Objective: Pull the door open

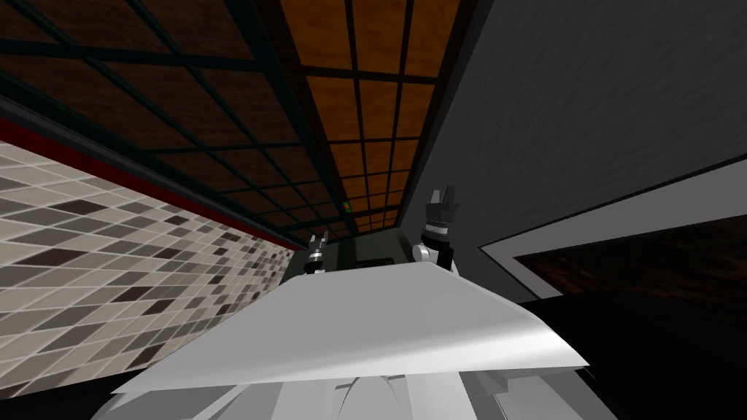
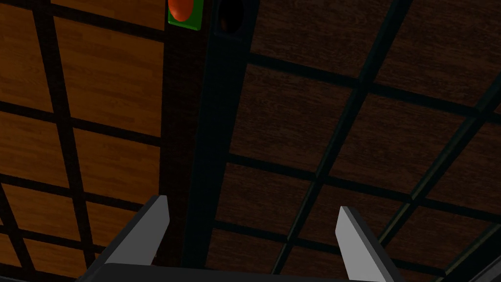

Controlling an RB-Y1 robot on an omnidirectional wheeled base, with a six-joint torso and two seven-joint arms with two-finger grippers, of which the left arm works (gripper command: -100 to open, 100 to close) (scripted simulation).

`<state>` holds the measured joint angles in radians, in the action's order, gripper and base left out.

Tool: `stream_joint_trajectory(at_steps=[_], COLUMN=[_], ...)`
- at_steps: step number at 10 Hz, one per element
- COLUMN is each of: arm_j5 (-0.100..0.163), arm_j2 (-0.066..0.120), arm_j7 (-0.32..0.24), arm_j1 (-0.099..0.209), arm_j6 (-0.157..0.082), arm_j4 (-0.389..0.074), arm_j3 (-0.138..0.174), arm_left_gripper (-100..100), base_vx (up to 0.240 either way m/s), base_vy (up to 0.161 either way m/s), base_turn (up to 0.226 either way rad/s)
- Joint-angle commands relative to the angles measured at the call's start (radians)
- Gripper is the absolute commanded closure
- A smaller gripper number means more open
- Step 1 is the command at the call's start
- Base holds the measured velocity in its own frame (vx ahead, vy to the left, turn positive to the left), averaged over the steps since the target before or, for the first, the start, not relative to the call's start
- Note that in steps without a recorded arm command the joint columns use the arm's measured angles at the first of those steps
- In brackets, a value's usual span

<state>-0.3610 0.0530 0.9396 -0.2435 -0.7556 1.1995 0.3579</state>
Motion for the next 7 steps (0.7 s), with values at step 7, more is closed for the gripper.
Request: stream_joint_trajectory(at_steps=[7], arm_j5=[-0.030], arm_j2=[-0.028], arm_j7=[0.142], arm_j1=[0.035], arm_j6=[-0.043], arm_j4=[-0.131], arm_j3=[0.052], arm_left_gripper=[-100], base_vx=[0.116], base_vy=[-0.010], base_turn=[-0.030])
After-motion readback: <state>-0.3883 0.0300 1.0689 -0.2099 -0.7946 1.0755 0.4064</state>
